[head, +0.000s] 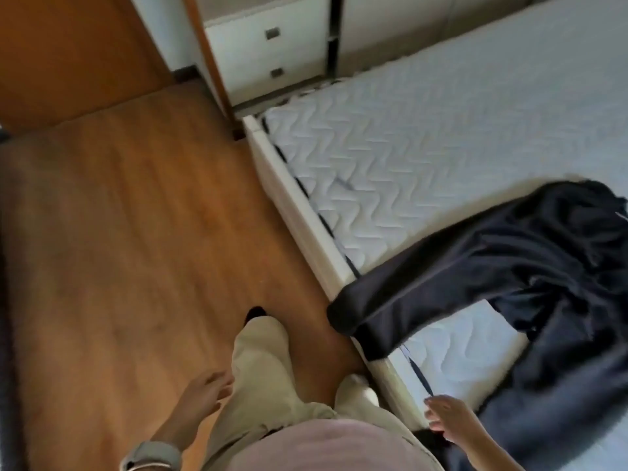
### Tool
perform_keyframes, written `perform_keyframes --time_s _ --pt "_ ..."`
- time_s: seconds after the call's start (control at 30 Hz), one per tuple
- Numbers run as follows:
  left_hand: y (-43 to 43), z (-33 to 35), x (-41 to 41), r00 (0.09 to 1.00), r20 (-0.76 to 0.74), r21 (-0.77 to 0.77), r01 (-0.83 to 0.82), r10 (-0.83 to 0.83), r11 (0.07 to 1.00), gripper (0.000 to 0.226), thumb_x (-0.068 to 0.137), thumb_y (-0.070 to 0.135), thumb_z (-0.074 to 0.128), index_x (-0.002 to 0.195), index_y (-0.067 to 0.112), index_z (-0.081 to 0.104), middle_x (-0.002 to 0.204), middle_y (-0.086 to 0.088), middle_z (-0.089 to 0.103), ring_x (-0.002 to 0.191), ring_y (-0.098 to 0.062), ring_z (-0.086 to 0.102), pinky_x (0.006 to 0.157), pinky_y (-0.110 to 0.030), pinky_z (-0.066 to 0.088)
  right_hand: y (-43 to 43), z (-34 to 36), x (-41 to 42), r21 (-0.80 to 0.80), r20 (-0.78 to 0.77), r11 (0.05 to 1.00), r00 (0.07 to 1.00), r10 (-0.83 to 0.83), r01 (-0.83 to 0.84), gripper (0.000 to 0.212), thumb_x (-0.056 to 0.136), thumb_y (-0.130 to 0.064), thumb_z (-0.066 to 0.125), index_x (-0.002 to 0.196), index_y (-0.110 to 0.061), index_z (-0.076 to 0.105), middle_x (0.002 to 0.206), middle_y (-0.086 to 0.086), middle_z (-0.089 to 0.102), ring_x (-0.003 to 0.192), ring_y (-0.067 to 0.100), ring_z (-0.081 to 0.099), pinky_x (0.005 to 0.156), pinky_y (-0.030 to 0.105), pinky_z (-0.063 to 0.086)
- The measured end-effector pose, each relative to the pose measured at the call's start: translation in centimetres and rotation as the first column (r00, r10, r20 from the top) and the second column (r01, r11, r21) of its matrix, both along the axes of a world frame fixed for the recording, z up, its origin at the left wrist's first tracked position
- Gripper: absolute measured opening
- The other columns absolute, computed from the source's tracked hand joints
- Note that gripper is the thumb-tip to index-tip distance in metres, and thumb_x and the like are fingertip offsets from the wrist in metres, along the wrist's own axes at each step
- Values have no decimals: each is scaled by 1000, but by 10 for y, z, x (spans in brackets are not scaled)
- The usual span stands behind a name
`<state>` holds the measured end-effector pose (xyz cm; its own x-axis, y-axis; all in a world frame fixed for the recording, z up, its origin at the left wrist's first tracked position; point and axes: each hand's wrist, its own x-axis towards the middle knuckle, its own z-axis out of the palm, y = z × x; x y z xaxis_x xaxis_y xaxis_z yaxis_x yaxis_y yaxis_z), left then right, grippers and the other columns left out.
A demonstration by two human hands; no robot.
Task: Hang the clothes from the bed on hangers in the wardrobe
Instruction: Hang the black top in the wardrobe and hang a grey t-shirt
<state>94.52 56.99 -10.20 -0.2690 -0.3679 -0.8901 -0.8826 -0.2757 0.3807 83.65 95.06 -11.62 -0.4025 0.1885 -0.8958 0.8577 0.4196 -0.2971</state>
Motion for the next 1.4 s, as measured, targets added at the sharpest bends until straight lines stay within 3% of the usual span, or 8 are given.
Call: perform_keyframes --time_s 0.13,0.3,0.5,0.67,0.77,0.97,1.23,1.4 --pt "-78 -9 6 995 -57 -37 -81 79 996 14 91 19 53 98 9 62 103 -12 63 94 -26 57 85 -35 42 -112 3 -59 -25 -71 991 989 127 -129 13 93 1 46 83 2 54 77 18 56 57 20 47 34 18 38" --pt "-184 -10 6 977 -15 -76 -215 215 974 26 93 17 50 115 3 56 107 -12 58 97 -25 53 64 -29 36 -261 15 -118 -81 -132 955 953 272 -284 17 94 -7 44 87 -4 58 70 10 59 60 19 52 53 25 36" --pt "-267 -14 -24 966 22 -87 -254 257 963 27 94 11 47 117 -2 55 101 -14 56 94 -22 51 60 -27 27 -373 42 -179 -190 -259 885 891 372 -425 15 94 -19 49 96 -14 62 87 3 65 80 16 60 68 23 42" --pt "-307 -28 -95 955 70 -10 -287 287 958 26 92 12 51 113 -1 57 101 -14 57 90 -25 52 59 -26 29 -403 18 -231 -87 -177 911 906 383 -403 20 94 -18 48 103 -8 63 87 7 66 74 18 60 63 22 41" --pt "-337 -32 -157 954 89 30 -291 288 956 18 92 15 52 105 4 56 102 -15 57 92 -27 52 77 -30 32 -418 -4 -269 -37 -100 918 916 389 -394 21 93 -11 49 103 2 62 77 9 63 60 14 58 50 16 41" --pt "-420 -20 -296 977 9 -18 -211 211 977 19 92 11 50 108 2 56 93 -13 58 77 -22 52 61 -25 28 -476 -5 -382 -11 -16 957 957 291 -291 11 80 -6 61 76 -7 51 43 1 53 27 3 49 32 13 37" --pt "-523 9 -449 985 -101 -63 -149 143 987 12 92 14 50 101 9 58 95 -10 61 88 -24 55 63 -27 33 -588 25 -543 -81 -151 962 957 247 -261 13 92 -15 50 87 -12 60 80 10 65 72 22 58 61 27 37" --pt "-590 -13 -522 997 0 -40 -76 76 996 17 90 6 52 105 2 59 81 -10 59 69 -22 53 56 -25 28 -634 14 -599 -95 -159 981 976 150 -167 14 94 -13 47 91 -9 60 80 11 62 71 23 55 56 26 36"
